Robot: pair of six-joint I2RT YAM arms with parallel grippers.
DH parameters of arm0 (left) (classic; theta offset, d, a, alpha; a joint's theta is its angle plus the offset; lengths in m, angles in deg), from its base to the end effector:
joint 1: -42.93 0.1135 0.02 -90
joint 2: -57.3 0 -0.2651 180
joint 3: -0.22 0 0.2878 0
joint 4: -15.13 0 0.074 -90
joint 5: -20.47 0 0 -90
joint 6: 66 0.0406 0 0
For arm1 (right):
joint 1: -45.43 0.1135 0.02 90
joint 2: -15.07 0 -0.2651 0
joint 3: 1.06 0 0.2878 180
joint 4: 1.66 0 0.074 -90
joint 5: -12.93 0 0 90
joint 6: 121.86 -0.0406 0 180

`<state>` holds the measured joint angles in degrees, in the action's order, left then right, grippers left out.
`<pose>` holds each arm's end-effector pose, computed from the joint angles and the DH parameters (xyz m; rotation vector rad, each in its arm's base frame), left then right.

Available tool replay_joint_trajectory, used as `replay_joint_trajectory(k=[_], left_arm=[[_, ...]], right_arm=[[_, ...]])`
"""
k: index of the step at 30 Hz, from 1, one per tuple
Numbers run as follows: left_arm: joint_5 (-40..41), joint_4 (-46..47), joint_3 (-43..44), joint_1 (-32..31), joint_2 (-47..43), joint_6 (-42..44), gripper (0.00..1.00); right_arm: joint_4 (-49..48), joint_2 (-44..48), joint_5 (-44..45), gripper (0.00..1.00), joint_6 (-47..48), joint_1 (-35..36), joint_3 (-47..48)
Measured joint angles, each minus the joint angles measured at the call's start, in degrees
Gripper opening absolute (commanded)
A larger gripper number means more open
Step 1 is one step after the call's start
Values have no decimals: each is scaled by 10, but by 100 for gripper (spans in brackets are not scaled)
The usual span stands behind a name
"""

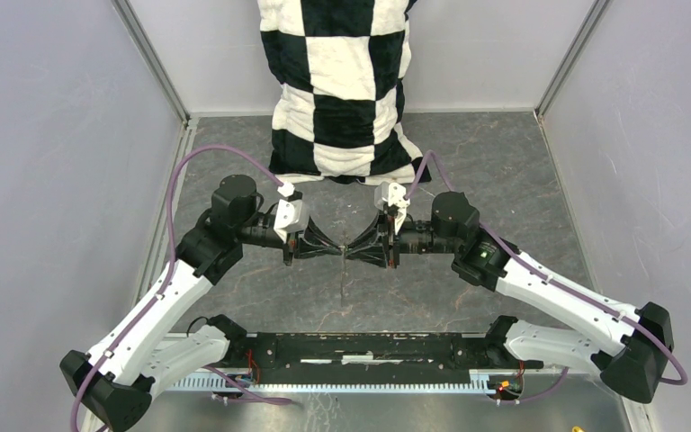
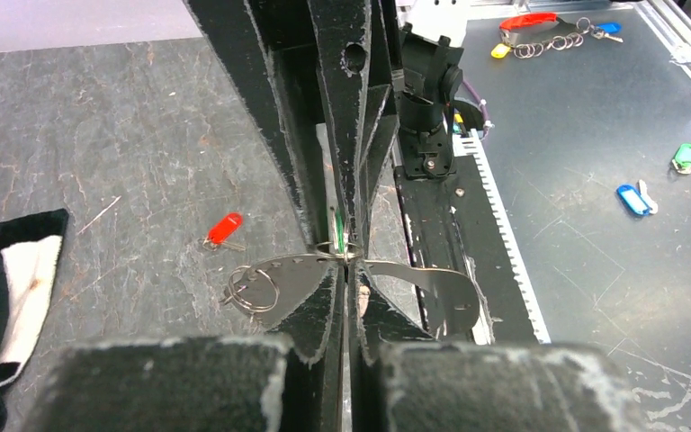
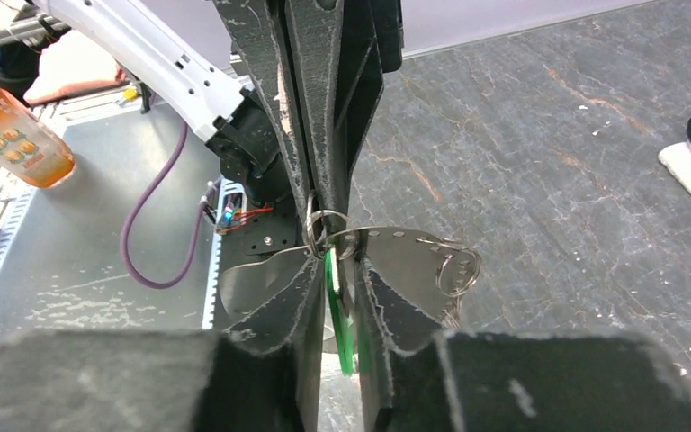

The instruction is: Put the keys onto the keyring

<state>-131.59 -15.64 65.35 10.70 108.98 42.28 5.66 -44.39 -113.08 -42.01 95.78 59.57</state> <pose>0.1706 -0.1500 0.3607 1.4090 1.2193 -1.1697 0.1598 0.2302 0.3363 -1.0891 1.4788 1.2926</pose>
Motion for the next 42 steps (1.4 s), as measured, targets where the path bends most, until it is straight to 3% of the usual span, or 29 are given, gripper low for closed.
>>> replay_joint_trajectory(k=[2,8,21,29,33,38,40,41,42], left_arm=[[0,-3,0,0,0,0,2],[40,1,0,0,0,-4,2],[263,106,-67,0,-27,-130,2],[357,139,-70,0,-26,-154,2],[375,159,-70,0,-20,-160,2],[381,163,-70,0,-17,-162,2],[380,163,-70,0,-18,-162,2],[380,163,-70,0,-19,-162,4],[380,163,-70,0,-20,-162,14]], right_arm=[[2,-2,2,58,3,0,0],[36,16,60,98,36,0,0],[81,45,160,98,58,3,-11],[45,10,240,97,80,64,-24],[39,-57,284,81,92,86,-5],[30,-122,363,32,104,93,14],[25,-132,382,17,102,93,14],[20,-134,390,10,101,93,14],[15,-135,394,7,97,92,14]])
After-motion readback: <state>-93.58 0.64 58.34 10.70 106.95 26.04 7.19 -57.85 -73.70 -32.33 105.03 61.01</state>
